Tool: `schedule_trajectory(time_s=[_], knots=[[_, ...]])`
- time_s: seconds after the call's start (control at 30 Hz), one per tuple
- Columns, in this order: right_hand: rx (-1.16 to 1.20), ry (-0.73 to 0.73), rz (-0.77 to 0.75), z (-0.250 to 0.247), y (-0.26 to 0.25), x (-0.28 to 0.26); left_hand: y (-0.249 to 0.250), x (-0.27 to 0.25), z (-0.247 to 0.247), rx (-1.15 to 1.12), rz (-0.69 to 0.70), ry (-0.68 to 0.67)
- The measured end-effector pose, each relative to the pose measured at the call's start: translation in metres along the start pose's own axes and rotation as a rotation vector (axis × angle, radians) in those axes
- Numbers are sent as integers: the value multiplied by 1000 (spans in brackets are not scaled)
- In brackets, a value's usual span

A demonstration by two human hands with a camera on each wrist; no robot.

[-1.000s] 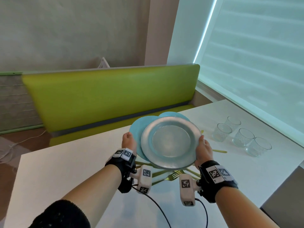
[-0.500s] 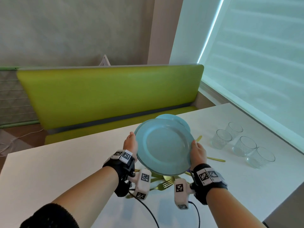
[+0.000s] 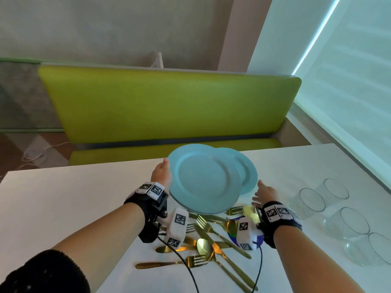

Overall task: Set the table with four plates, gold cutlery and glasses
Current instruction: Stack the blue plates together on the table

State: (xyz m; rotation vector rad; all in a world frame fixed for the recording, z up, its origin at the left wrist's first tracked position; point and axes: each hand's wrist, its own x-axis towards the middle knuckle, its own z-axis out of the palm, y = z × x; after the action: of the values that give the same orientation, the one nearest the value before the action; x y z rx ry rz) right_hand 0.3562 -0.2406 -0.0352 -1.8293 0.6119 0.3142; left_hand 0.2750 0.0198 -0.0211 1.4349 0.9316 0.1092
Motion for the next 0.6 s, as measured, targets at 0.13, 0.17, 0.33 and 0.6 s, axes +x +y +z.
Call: schedule_trajectory(time_s=[0.13,0.17,0.33,0.6], knots=[[-1,-103,106,-5,10,40,-4,11,-4,6,-18,88],[10,-115,121,-3,12,46,-4,14,-6,7,-15,106],[33,-59,159,15,9,62,-12,28,-7,-22,-22,115],[154,-103,139,32,6,59,-22,33,-3,-109,-39,116]])
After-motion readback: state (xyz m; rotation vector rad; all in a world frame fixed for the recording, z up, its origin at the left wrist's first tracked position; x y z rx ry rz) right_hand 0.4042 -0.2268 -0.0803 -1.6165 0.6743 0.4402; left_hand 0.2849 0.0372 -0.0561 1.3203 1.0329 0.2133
